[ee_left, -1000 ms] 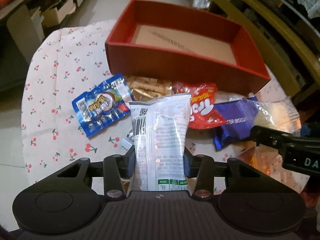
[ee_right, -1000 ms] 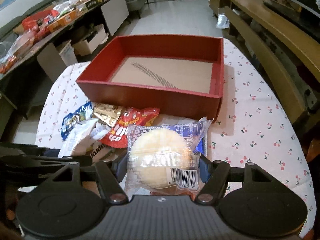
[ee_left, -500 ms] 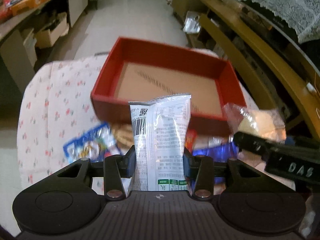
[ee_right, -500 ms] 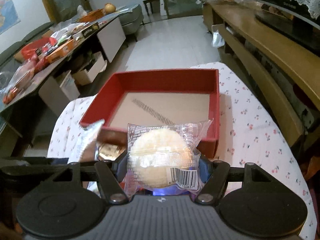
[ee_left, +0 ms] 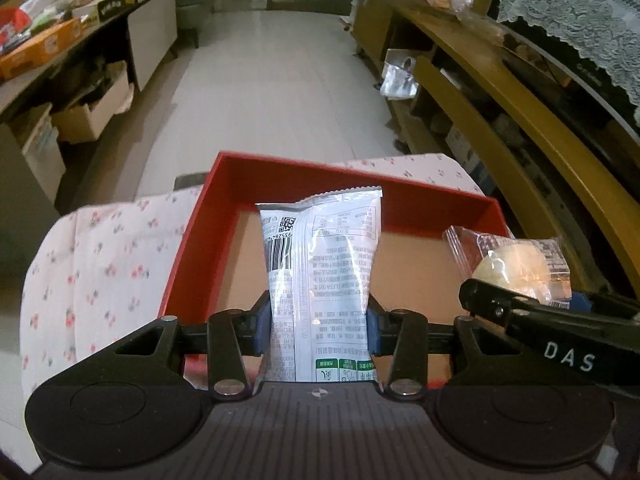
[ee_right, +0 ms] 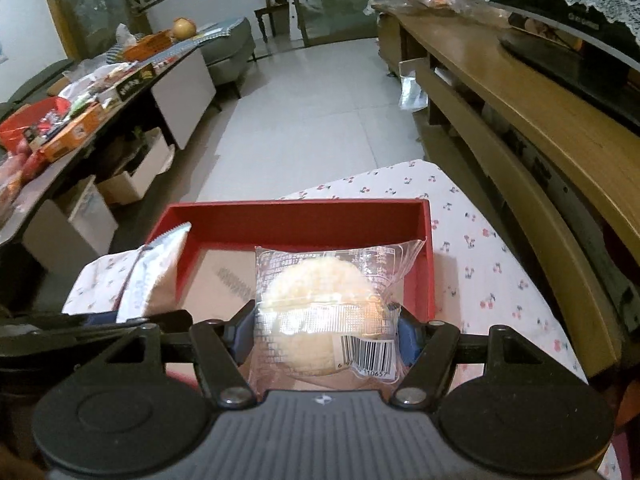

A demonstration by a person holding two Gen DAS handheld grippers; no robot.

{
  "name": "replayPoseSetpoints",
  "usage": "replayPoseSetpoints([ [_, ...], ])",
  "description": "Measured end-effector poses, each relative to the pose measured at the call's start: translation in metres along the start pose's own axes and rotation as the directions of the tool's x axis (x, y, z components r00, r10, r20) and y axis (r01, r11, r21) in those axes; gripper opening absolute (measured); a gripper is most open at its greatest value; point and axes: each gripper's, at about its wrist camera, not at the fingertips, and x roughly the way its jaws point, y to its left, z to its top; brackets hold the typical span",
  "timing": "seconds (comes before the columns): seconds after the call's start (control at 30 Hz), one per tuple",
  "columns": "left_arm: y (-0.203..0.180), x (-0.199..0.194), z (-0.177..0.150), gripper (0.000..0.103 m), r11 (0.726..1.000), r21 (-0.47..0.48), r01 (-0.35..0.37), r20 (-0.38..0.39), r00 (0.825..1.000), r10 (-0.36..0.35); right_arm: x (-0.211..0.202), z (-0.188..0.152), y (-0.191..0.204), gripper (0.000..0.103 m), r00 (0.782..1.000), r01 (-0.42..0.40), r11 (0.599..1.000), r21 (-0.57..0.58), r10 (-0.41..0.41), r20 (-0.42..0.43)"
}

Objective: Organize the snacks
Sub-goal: 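Carry both snacks into the red box and open both tools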

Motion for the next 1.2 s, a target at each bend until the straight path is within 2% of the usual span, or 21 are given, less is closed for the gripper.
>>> replayPoseSetpoints([
  [0.23, -0.006, 0.029, 0.015, 0.052, 0.999, 0.033, -0.040, 0.005, 0.999, 0.040, 0.038, 0.012, -0.002, 0.068, 0.999, 0.020, 1.000, -0.003, -0.020, -0.030],
  [0.5, -0.001, 0.066, 0.013, 0.052, 0.996, 0.043, -0.076, -0.057, 0.995, 0.079, 0.075, 0.011, -0.006, 0.068, 0.997, 0.043, 0.999, -0.015, -0.044, -0.070],
  [0.77, 0.005, 0.073, 0.009, 0.054, 0.994, 0.040, -0.105, -0.079, 0.991, 0.108, 0.085, 0.006, 0.002, 0.068, 0.996, 0.056, 0.996, -0.066, -0.060, -0.064],
  [0.9, 0.005, 0.073, 0.008, 0.058, 0.993, 0.039, -0.112, -0.086, 0.990, 0.115, 0.085, 0.006, 0.004, 0.069, 0.996, 0.058, 0.996, -0.074, -0.063, -0.067],
  [1.03, 0.006, 0.070, 0.010, 0.070, 0.992, 0.042, -0.118, -0.077, 0.990, 0.121, 0.083, 0.008, 0.001, 0.069, 0.996, 0.059, 0.997, -0.054, -0.062, -0.060],
  [1.2, 0.005, 0.062, 0.013, 0.073, 0.994, 0.037, -0.104, -0.059, 0.993, 0.106, 0.076, 0.012, -0.002, 0.069, 0.997, 0.061, 0.997, -0.036, -0.063, -0.042],
])
